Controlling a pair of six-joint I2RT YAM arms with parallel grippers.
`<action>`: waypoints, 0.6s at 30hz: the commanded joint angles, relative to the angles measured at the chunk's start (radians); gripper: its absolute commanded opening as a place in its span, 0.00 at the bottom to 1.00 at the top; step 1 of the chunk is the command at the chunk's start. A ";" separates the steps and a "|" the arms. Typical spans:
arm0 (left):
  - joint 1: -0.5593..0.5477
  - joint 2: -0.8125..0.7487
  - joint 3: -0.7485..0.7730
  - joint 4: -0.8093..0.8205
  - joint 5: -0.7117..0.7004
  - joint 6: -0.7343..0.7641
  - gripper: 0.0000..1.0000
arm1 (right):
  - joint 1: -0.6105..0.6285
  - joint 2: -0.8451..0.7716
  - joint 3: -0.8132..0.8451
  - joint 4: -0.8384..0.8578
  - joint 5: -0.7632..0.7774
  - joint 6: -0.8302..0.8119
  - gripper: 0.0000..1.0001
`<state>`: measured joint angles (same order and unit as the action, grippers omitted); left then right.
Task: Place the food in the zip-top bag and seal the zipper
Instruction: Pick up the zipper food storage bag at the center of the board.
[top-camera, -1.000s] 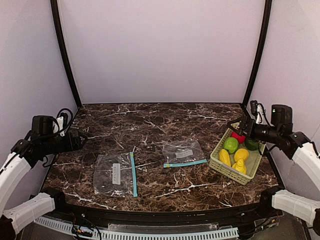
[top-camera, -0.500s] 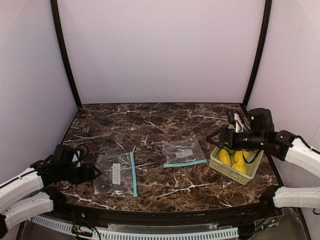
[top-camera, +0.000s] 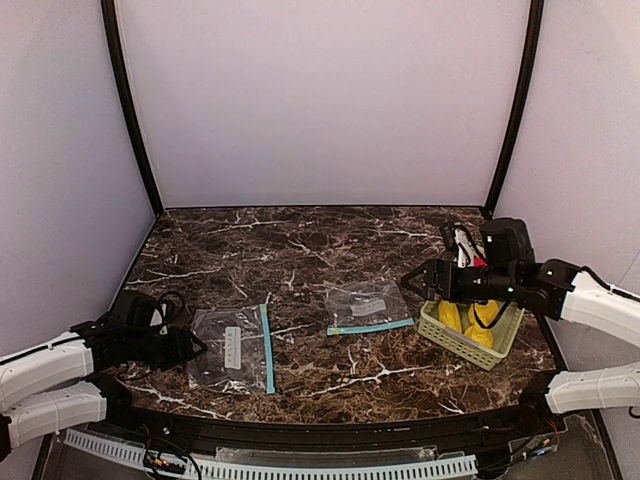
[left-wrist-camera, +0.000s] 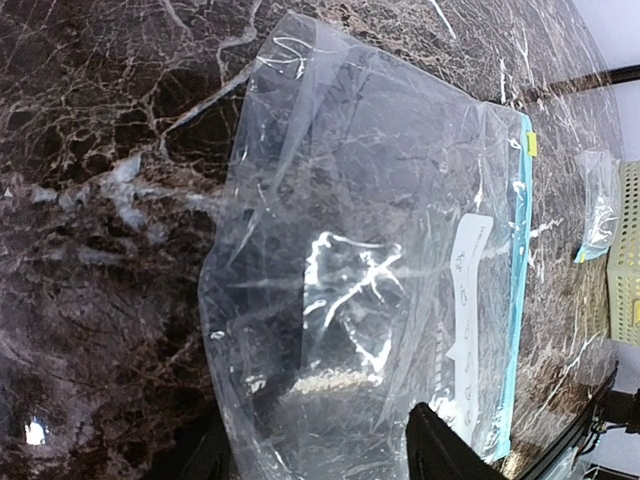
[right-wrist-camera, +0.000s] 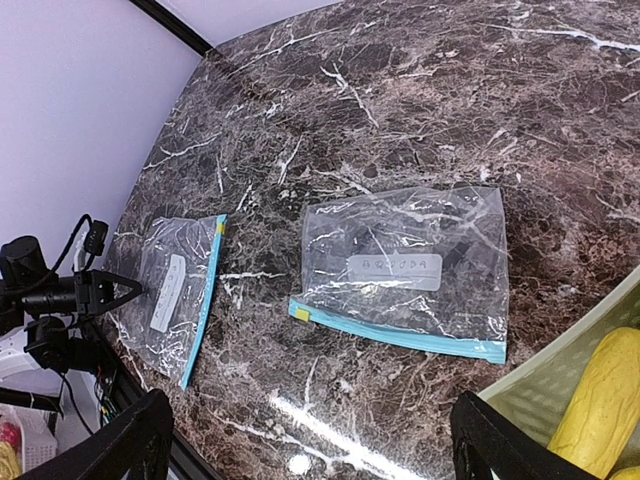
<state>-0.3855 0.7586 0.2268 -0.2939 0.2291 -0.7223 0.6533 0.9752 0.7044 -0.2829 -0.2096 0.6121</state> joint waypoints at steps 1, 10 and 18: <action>-0.004 0.018 -0.022 0.040 0.016 -0.012 0.56 | 0.012 -0.012 0.024 0.031 0.028 0.013 0.94; -0.004 0.010 -0.032 0.084 0.048 -0.014 0.12 | 0.015 -0.034 0.000 0.027 0.024 0.033 0.94; -0.004 -0.034 0.001 0.169 0.145 0.030 0.01 | 0.028 -0.068 -0.025 0.037 0.017 0.061 0.94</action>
<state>-0.3855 0.7540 0.2115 -0.1883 0.3019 -0.7334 0.6621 0.9329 0.7040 -0.2825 -0.1970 0.6476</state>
